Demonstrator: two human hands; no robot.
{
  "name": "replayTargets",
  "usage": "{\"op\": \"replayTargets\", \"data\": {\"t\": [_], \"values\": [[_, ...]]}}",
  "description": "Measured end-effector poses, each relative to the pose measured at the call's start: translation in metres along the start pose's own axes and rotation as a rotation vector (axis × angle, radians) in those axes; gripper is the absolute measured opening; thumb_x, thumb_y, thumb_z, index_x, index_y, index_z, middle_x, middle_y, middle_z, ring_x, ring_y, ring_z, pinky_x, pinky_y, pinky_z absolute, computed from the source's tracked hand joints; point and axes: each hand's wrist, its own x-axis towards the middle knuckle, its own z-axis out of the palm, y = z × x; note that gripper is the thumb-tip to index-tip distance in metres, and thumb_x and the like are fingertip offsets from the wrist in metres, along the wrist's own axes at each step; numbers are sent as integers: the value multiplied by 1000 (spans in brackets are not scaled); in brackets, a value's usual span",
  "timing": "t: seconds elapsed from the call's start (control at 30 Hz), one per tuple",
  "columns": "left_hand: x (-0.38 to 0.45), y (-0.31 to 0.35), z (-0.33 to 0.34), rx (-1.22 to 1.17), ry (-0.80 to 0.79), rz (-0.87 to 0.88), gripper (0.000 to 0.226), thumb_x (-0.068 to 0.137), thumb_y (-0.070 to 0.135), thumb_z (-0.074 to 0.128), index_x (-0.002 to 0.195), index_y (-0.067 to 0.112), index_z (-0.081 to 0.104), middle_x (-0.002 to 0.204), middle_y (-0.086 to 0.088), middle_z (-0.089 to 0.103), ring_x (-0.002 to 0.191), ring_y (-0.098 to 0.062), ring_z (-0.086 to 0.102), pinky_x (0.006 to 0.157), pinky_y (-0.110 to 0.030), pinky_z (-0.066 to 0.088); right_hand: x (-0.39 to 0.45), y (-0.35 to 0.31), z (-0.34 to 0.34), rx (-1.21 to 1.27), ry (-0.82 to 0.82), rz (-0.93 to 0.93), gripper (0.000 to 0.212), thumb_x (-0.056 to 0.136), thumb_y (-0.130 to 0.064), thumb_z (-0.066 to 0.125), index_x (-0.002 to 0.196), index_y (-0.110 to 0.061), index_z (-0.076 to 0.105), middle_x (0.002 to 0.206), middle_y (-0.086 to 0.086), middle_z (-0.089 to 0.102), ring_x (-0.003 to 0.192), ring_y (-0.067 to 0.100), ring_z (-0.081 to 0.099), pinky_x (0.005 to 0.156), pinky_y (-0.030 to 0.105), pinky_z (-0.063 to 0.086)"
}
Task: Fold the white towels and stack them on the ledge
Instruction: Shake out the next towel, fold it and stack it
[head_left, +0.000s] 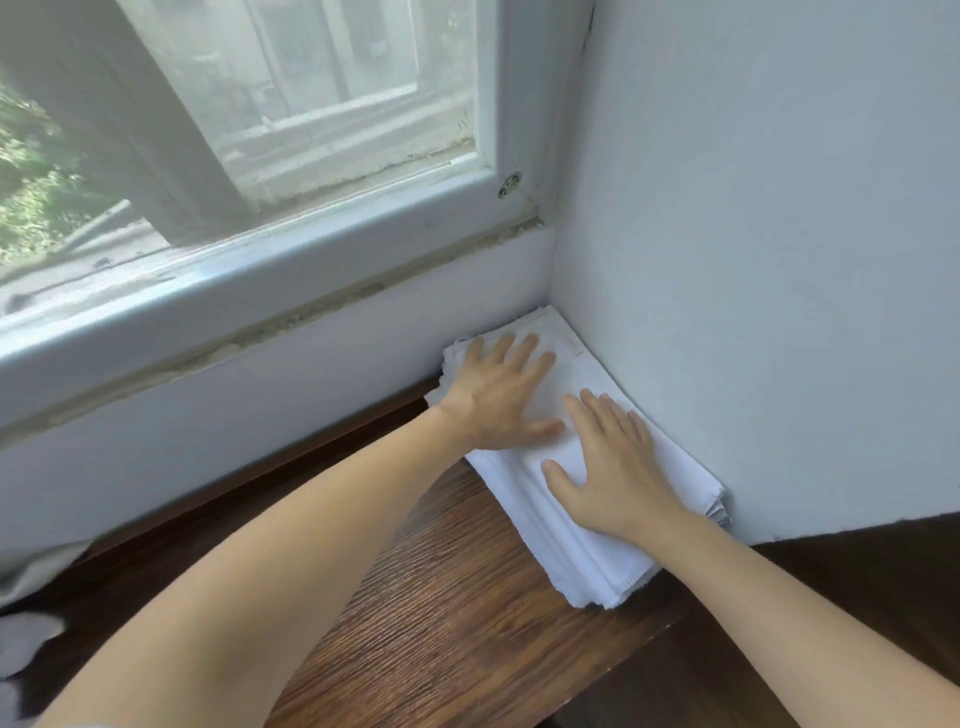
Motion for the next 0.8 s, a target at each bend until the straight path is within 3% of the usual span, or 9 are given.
{"op": "replayTargets", "data": {"t": [0.07, 0.13, 0.2, 0.27, 0.43, 0.57, 0.8], "values": [[-26, -11, -7, 58, 121, 11, 88, 87, 73, 51, 154, 19, 33, 162, -11, 31, 148, -38, 30, 115, -57, 30, 9, -20, -14, 52, 80, -97, 69, 94, -46, 52, 154, -15, 36, 160, 9, 36, 150, 28, 30, 124, 49, 23], [-57, -25, -15, 75, 224, -27, 72, 87, 64, 57, 140, 16, 49, 145, -10, 51, 133, -36, 48, 96, -49, 47, 22, -48, -23, 122, 125, -187, 60, 93, -36, 57, 147, -12, 46, 149, 7, 49, 138, 27, 46, 116, 48, 37], [-93, -39, -25, 53, 255, -112, 55, 90, 55, 56, 128, 16, 57, 122, -4, 62, 111, -31, 60, 77, -40, 47, 35, -83, -27, 190, 134, -274, 53, 92, -25, 61, 142, -12, 52, 140, 6, 57, 128, 28, 56, 108, 48, 46], [-131, -53, -35, 25, 284, -212, 45, 93, 47, 48, 123, 17, 60, 108, -1, 65, 95, -29, 63, 69, -37, 45, 45, -123, -25, 225, 133, -390, 44, 91, -18, 63, 135, -13, 58, 131, 4, 63, 118, 26, 61, 101, 45, 51], [-243, -82, -45, -25, 332, -526, 36, 96, 37, 51, 121, 15, 63, 97, -3, 68, 86, -30, 65, 63, -36, 46, 50, -230, -2, 252, 55, -602, 32, 93, -13, 60, 124, -15, 65, 121, 1, 67, 107, 24, 64, 88, 36, 51], [-335, -92, -44, -50, 381, -770, 31, 97, 40, 54, 112, 15, 63, 92, -3, 68, 83, -29, 67, 60, -35, 40, 30, -313, 21, 249, -45, -762, 29, 95, -16, 57, 123, -17, 65, 119, 0, 67, 104, 23, 64, 86, 40, 54], [-497, -101, -28, -109, 155, -1216, 32, 100, 48, 49, 108, 18, 55, 106, -12, 69, 102, -37, 65, 71, -39, 44, -28, -434, 65, 142, -196, -936, 12, 91, -22, 57, 93, -18, 67, 85, 1, 68, 82, 30, 64, 70, 40, 54]]}}
